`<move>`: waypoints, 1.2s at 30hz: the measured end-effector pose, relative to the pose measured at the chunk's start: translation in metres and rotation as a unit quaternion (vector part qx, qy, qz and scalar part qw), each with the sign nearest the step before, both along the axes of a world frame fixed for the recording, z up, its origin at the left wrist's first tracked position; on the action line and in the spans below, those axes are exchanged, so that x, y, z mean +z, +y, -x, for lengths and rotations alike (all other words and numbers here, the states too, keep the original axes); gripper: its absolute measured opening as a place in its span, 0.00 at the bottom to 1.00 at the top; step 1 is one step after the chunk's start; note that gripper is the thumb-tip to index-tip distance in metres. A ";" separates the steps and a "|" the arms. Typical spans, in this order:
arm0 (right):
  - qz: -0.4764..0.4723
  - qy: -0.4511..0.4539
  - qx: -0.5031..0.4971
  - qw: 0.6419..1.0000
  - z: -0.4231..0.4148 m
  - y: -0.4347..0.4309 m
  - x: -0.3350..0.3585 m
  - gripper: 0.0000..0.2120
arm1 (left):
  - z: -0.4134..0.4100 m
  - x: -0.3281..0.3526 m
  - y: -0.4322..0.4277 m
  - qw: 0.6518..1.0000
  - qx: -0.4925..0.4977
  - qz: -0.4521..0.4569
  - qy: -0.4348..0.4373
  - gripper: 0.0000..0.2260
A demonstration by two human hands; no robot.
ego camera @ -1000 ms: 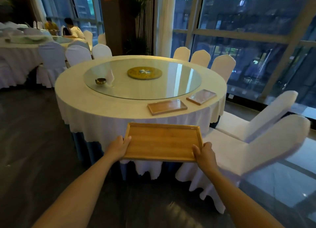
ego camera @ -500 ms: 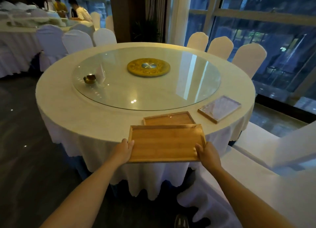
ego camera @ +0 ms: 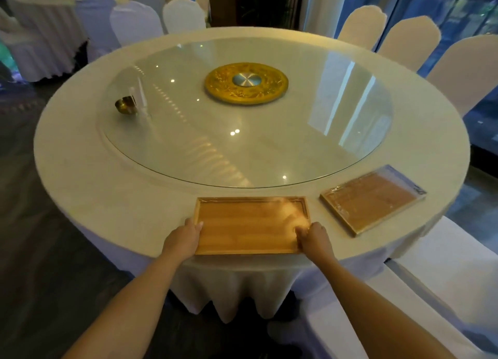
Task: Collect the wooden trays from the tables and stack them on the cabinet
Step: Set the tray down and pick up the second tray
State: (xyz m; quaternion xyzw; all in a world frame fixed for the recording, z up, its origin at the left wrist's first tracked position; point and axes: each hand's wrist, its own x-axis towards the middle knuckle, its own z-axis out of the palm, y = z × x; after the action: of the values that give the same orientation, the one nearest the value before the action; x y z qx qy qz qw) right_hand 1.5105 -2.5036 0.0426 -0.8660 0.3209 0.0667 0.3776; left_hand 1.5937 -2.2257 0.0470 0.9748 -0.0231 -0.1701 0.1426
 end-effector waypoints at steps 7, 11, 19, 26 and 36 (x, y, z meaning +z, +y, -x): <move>0.030 0.051 0.009 0.998 -0.026 -0.008 -0.001 0.19 | -0.018 -0.011 -0.013 0.999 0.007 -0.025 0.029 0.23; -0.011 0.064 -0.007 0.998 -0.032 -0.006 -0.001 0.20 | -0.021 -0.016 -0.012 0.999 0.006 -0.032 0.024 0.22; 0.030 0.069 -0.003 0.997 -0.037 0.002 -0.008 0.17 | -0.022 -0.024 -0.007 0.998 0.039 0.005 0.039 0.20; 0.073 0.068 -0.003 0.995 -0.035 -0.005 -0.008 0.14 | -0.024 -0.024 -0.009 0.997 0.050 0.012 0.060 0.20; 0.051 0.081 0.004 0.995 -0.036 -0.002 -0.004 0.19 | -0.037 -0.019 0.001 0.999 -0.019 -0.028 0.031 0.21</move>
State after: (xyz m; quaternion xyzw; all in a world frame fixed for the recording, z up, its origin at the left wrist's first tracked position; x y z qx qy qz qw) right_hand 1.5464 -2.5053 0.0382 -0.8770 0.3503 0.1219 0.3055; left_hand 1.6305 -2.2249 0.0276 0.9721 -0.0325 -0.2036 0.1123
